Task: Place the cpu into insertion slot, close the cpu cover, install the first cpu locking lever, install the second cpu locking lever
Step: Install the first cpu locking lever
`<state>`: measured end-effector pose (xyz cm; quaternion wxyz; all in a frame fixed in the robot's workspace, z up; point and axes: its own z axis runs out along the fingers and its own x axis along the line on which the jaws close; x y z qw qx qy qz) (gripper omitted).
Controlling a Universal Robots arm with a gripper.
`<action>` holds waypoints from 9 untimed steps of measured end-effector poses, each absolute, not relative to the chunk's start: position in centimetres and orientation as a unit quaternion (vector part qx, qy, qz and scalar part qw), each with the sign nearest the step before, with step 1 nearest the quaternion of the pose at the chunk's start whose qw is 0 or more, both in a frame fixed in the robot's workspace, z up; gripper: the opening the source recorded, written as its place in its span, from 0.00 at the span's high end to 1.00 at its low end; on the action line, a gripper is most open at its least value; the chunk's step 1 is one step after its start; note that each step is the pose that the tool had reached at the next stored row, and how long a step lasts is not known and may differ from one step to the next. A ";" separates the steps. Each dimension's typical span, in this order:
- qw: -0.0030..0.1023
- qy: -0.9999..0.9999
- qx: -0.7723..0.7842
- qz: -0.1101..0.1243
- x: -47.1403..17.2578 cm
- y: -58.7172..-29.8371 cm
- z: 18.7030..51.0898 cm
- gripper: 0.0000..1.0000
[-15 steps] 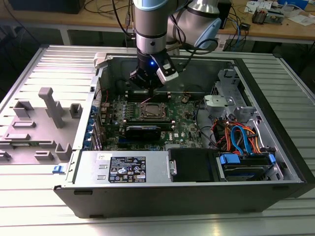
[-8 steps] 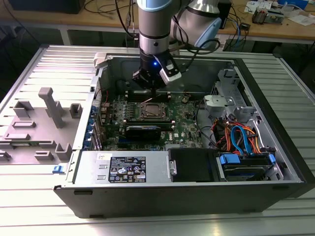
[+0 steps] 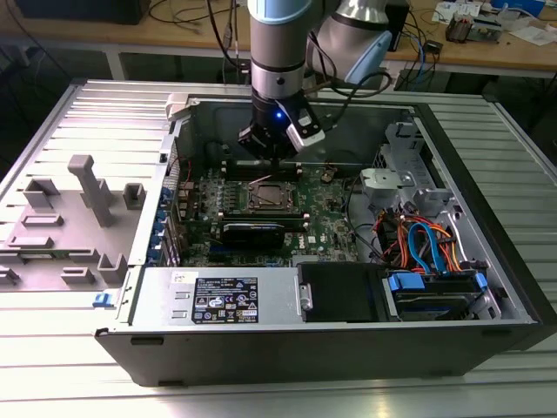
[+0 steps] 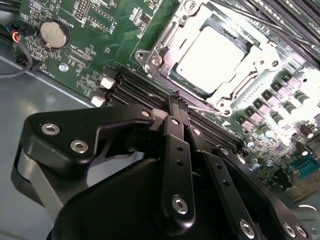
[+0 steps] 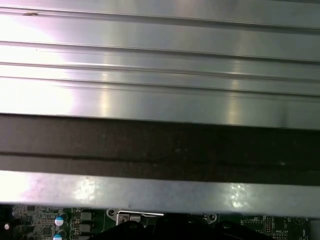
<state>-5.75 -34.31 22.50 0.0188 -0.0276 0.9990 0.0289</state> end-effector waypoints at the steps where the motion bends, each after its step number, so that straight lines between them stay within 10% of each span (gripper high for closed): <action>1: 0.019 0.999 -0.028 0.029 -5.7 -34.3 22.4 0.89; 9: 0.019 0.999 -0.028 0.029 -5.1 -34.3 21.7 0.89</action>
